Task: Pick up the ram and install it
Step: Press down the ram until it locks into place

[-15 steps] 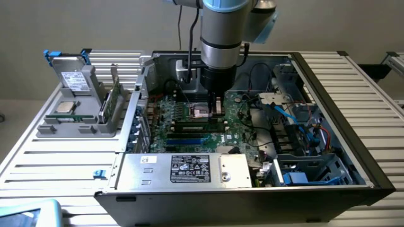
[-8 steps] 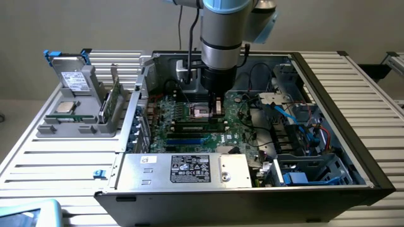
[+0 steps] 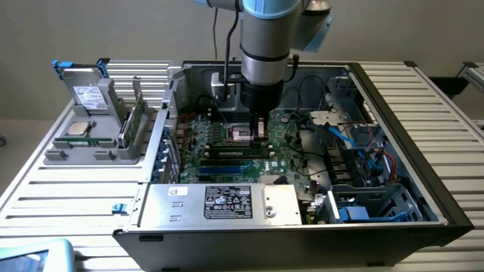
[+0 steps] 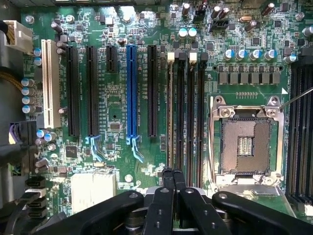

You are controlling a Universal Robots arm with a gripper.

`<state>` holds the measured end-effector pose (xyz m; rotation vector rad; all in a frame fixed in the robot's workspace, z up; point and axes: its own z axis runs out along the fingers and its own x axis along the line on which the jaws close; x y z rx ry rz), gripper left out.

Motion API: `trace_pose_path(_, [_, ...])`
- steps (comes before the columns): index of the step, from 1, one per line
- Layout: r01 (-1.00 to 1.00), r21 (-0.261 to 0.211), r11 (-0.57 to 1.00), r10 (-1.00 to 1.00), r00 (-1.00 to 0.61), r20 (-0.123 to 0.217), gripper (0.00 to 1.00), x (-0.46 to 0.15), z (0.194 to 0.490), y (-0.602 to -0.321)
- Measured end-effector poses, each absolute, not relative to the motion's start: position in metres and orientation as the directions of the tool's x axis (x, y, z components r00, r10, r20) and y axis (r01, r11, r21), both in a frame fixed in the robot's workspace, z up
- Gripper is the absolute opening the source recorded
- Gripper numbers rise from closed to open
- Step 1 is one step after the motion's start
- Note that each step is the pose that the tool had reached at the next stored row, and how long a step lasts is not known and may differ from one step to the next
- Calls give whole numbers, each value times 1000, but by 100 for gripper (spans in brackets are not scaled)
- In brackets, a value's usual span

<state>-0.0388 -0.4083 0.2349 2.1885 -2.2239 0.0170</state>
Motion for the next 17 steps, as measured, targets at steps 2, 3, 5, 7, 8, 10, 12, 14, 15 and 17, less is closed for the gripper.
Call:
trace_pose_path(2, [-1000, 7, 20, -1000, -20, 23, 11, -39, 234, -407])
trace_pose_path(3, [-1000, 7, 21, -1000, -21, 23, 11, -39, 234, -407])
trace_pose_path(5, [-1000, 7, 23, -999, -22, 23, 11, -39, 234, -407])
trace_pose_path(7, [-1000, 7, 23, -999, -23, 23, 11, -38, 234, -407])
trace_pose_path(8, [-1000, 7, 23, -999, -23, 23, 11, -37, 234, -407])
trace_pose_path(10, [-1000, 7, 23, -999, -23, 23, 11, -37, 234, -407])
trace_pose_path(12, [-1000, 7, 21, -1000, -21, 23, 11, -37, 234, -407])
trace_pose_path(14, [-1000, 7, 14, -1000, -14, 23, 11, -37, 234, -407])
trace_pose_path(15, [-1000, 7, 11, -1000, -11, 23, 11, -37, 234, -407])
trace_pose_path(17, [-1000, 7, 4, -1000, -4, 23, 11, -37, 235, -407])
